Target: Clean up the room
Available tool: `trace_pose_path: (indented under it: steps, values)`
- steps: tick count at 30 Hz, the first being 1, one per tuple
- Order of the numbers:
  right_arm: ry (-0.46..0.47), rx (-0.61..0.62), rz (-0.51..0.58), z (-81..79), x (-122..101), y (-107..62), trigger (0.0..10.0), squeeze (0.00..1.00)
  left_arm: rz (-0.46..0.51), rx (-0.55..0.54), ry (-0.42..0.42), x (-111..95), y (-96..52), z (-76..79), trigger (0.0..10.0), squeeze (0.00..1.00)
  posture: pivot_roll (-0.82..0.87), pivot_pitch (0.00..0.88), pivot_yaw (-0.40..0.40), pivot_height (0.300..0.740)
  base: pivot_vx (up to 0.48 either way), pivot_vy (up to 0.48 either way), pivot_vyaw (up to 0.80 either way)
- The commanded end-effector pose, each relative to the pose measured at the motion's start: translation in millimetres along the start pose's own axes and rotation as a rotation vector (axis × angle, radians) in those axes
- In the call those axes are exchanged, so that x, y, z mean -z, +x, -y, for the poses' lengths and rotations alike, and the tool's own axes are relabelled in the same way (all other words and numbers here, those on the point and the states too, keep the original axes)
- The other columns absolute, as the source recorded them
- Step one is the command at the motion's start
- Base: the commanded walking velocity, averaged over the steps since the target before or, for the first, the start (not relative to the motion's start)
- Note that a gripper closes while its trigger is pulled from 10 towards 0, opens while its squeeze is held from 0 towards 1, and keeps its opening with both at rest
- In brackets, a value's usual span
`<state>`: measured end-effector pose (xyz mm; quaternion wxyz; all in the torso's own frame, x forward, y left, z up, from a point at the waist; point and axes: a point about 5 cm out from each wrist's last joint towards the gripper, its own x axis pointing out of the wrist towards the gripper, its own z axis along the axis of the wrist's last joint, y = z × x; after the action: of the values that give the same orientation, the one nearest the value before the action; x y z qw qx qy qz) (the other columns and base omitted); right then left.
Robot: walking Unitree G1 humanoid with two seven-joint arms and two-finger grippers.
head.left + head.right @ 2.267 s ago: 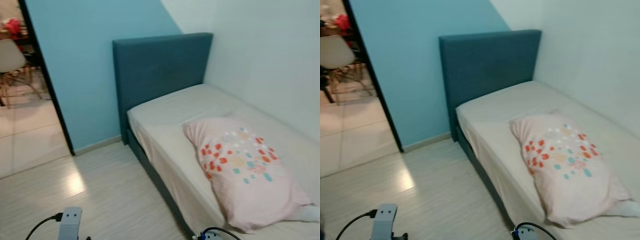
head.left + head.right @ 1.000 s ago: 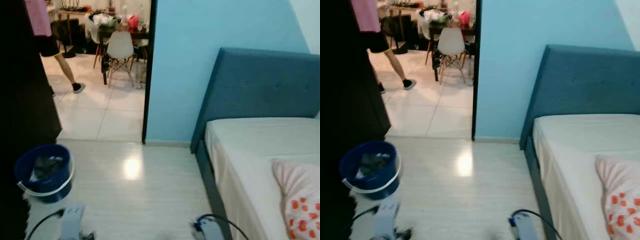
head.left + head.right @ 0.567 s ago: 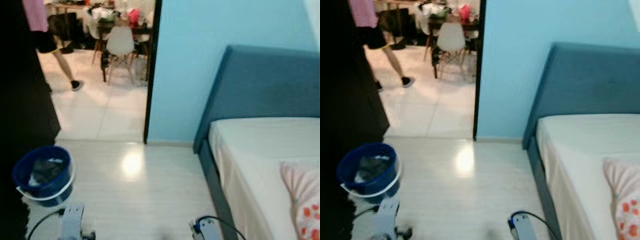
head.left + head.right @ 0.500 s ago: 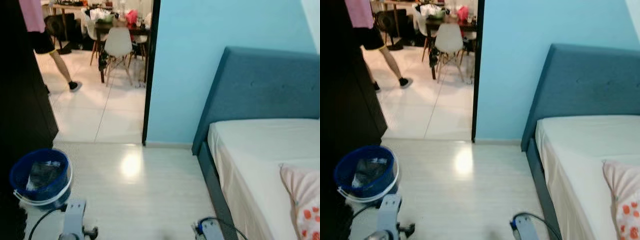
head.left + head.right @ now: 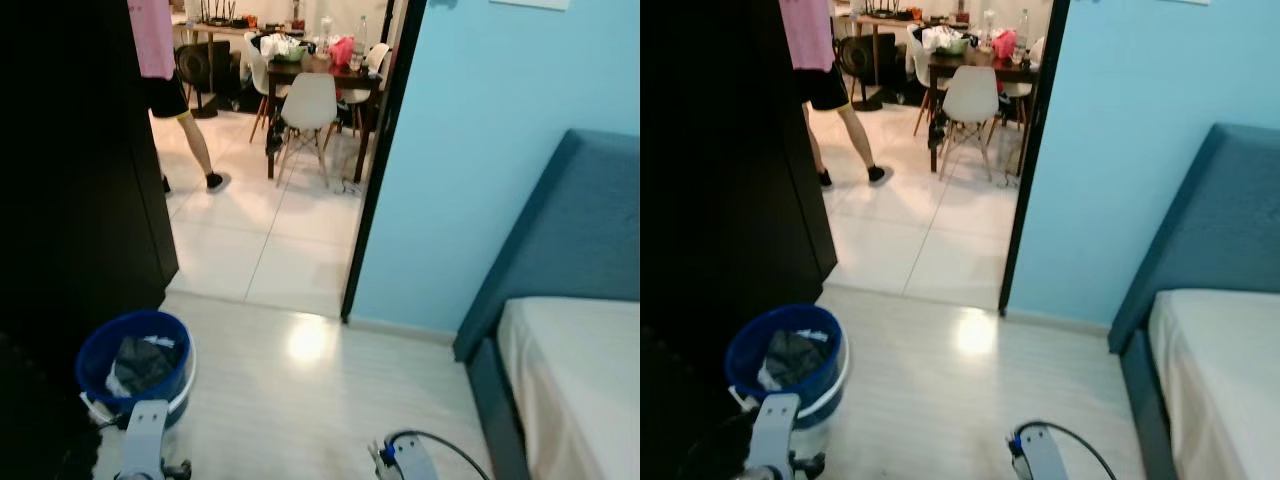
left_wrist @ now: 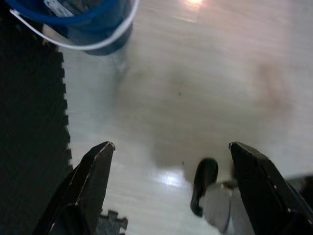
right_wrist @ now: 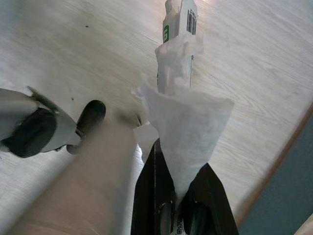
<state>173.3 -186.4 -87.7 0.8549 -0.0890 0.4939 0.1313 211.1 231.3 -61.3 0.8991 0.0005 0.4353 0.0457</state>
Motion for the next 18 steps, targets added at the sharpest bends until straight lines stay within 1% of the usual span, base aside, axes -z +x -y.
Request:
trace_pose_path:
  steps: [1, 18]
  values:
    - [-0.013, 0.004, 0.002, 2.6, -2.4, -0.2, 10.0, 0.00, -0.031, 0.009, 0.006, 9.0, -0.8, 2.2, 10.0, 0.00, 0.10, 0.000, -0.074, 0.730, 0.401, 0.000, 0.76]
    - [-0.025, 0.000, 0.013, 5.2, -5.0, -0.7, 10.0, 0.00, -0.031, 0.010, 0.009, 8.8, -0.8, 2.3, 10.0, 0.00, 0.10, 0.000, -0.074, 0.730, 0.401, 0.000, 0.76]
